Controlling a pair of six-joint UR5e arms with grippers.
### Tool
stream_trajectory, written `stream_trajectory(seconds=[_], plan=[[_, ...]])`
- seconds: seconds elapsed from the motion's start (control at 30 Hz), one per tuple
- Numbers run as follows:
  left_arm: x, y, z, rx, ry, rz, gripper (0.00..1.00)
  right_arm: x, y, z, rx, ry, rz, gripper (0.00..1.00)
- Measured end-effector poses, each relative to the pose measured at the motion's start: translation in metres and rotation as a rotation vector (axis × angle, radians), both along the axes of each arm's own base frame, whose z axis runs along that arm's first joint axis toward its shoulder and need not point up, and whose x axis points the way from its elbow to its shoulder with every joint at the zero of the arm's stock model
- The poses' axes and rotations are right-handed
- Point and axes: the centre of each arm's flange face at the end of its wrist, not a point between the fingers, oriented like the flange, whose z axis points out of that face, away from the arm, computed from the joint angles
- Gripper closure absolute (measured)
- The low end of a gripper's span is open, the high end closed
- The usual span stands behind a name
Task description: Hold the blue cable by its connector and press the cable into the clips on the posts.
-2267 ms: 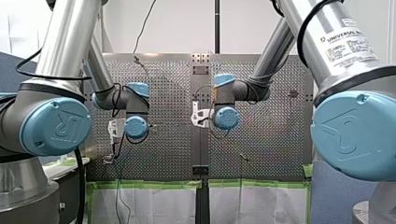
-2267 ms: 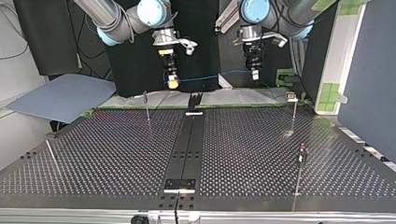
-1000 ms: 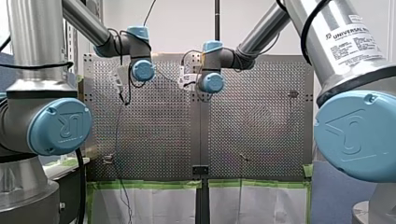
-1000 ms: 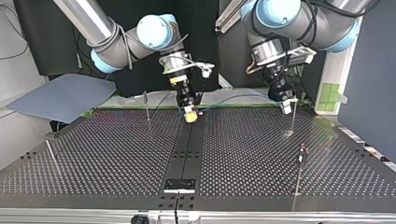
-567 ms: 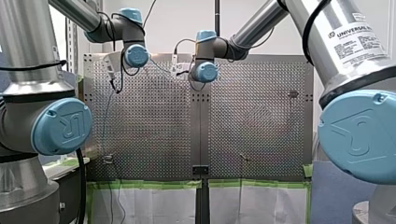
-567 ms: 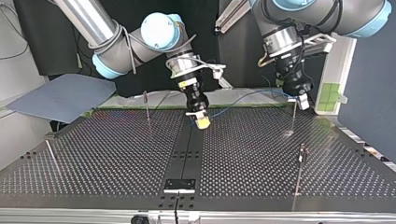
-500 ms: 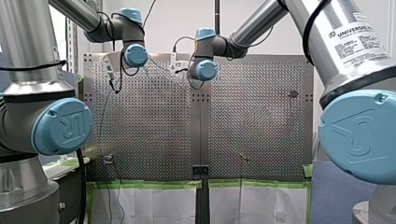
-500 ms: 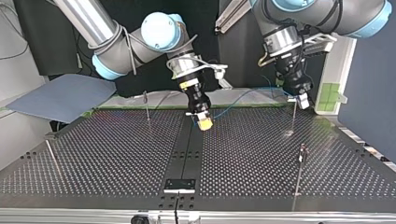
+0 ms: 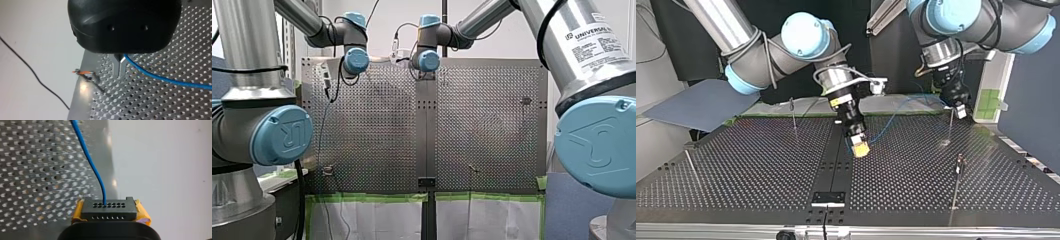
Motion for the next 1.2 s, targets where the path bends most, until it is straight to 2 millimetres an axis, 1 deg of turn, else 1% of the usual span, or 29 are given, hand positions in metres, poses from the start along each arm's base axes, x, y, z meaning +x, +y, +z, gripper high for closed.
stream_trajectory(seconds=[0.13, 0.23, 0.6, 0.8, 0.97, 1.07, 1.2], plan=[[0.008, 0.007, 0.013, -0.016, -0.016, -0.001, 1.0, 0.0, -0.003, 0.006, -0.007, -0.009, -0.004, 1.0], [0.015, 0.014, 0.018, -0.024, -0.024, -0.002, 1.0, 0.0, -0.004, 0.008, -0.01, -0.011, -0.005, 1.0], [0.039, 0.047, 0.026, -0.012, -0.037, -0.001, 1.0, 0.002, -0.003, 0.015, -0.019, -0.022, -0.002, 1.0], [0.065, 0.067, 0.035, 0.0, -0.046, 0.0, 1.0, 0.003, -0.002, 0.016, -0.02, -0.024, -0.001, 1.0], [0.09, 0.085, 0.039, 0.01, -0.041, 0.0, 1.0, 0.001, -0.006, 0.016, -0.013, -0.033, -0.004, 1.0], [0.101, 0.095, 0.046, 0.012, -0.05, -0.001, 1.0, 0.0, -0.008, 0.016, -0.011, -0.037, -0.007, 1.0], [0.109, 0.101, 0.059, 0.016, -0.075, -0.014, 1.0, 0.0, -0.009, 0.015, -0.01, -0.038, -0.009, 1.0]])
